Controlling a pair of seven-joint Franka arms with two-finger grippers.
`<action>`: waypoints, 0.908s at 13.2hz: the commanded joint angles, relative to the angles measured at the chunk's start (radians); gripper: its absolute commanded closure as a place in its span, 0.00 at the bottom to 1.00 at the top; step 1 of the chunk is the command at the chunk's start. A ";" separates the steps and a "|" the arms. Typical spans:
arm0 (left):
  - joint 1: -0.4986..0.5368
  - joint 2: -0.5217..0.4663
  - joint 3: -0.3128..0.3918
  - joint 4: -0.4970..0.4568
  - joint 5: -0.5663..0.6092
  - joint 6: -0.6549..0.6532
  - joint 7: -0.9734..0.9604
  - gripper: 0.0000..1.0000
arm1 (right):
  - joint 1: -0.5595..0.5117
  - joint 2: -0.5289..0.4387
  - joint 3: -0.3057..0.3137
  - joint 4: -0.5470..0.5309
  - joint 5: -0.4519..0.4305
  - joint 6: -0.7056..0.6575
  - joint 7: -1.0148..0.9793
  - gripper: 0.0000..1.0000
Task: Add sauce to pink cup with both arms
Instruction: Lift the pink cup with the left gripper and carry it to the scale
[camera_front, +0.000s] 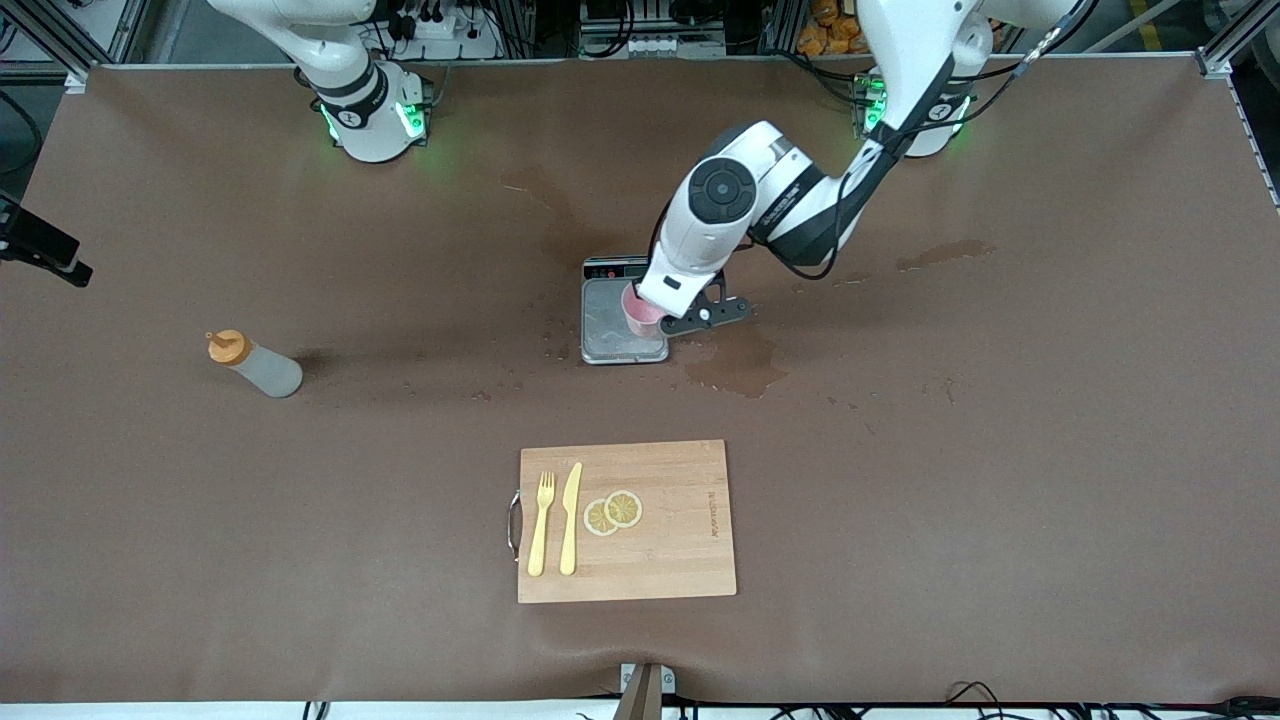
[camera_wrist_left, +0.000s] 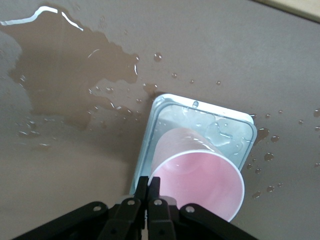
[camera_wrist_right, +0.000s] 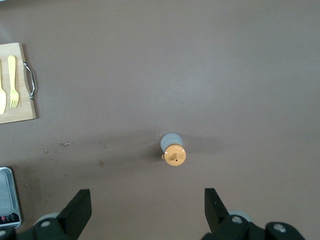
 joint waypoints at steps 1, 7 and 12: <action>-0.016 0.021 0.008 0.044 0.027 -0.020 -0.043 1.00 | -0.009 -0.001 0.005 -0.001 0.004 -0.002 0.001 0.00; -0.057 0.078 0.015 0.095 0.045 -0.020 -0.046 1.00 | -0.008 -0.005 0.006 -0.002 0.004 -0.005 0.001 0.00; -0.065 0.118 0.016 0.135 0.063 -0.018 -0.045 1.00 | -0.011 -0.006 0.006 -0.002 0.005 -0.005 0.001 0.00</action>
